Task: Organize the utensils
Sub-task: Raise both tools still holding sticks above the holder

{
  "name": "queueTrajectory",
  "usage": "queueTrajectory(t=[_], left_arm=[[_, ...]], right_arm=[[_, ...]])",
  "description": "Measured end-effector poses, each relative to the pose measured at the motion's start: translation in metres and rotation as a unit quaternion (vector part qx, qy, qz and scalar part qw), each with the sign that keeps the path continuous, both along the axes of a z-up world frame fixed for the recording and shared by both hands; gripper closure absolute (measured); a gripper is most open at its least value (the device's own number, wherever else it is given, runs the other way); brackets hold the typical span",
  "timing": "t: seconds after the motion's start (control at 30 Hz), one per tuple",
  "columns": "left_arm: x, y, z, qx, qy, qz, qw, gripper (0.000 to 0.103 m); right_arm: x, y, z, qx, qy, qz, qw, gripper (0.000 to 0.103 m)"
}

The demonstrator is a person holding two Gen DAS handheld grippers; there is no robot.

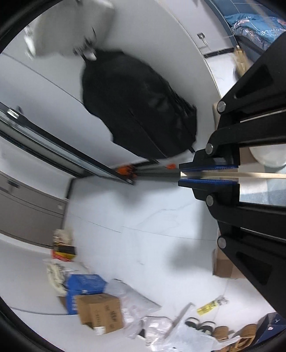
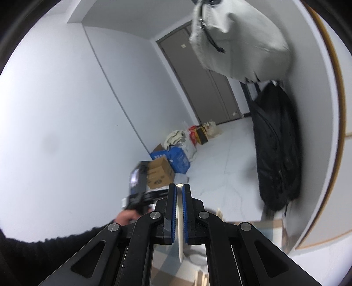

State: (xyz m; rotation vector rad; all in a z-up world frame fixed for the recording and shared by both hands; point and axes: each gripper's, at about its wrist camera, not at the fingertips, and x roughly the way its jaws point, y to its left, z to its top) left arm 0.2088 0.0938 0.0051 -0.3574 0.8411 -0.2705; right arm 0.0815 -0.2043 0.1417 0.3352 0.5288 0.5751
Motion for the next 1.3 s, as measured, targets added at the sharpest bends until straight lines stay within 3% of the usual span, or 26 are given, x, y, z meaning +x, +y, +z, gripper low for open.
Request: queueTrajectory(t=[0.23, 0.3, 0.43, 0.57, 0.7, 0.83, 1.0, 1.3], left_arm=[[-0.038, -0.008, 0.088, -0.035, -0.122, 0.004, 0.9919, 0.101], [-0.049, -0.018, 0.108, -0.039, -0.165, -0.003, 0.9855, 0.101], [-0.068, -0.043, 0.13, -0.028, -0.266, -0.006, 0.9637, 0.101], [-0.071, -0.058, 0.127, -0.046, -0.315, -0.012, 0.948, 0.101], [-0.067, -0.066, 0.107, -0.06, -0.333, -0.012, 0.9409, 0.101], [-0.069, -0.078, 0.09, -0.038, -0.363, -0.002, 0.9311, 0.101], [-0.089, -0.091, 0.089, -0.009, -0.399, -0.012, 0.9167, 0.101], [-0.076, -0.09, 0.061, -0.012, -0.383, -0.013, 0.9235, 0.101]], right_arm=[[0.017, 0.017, 0.035, -0.026, -0.023, -0.007, 0.999, 0.099], [0.023, 0.023, 0.039, -0.041, -0.026, -0.01, 0.999, 0.099], [0.039, 0.032, 0.036, -0.071, -0.023, -0.014, 0.997, 0.099], [0.047, 0.034, 0.025, -0.092, -0.025, -0.02, 0.995, 0.099], [0.054, 0.031, 0.013, -0.097, -0.026, -0.027, 0.995, 0.099], [0.063, 0.03, 0.004, -0.099, -0.027, -0.028, 0.994, 0.099], [0.067, 0.031, 0.002, -0.101, -0.032, -0.023, 0.994, 0.099], [0.067, 0.033, -0.006, -0.103, -0.025, -0.011, 0.994, 0.099]])
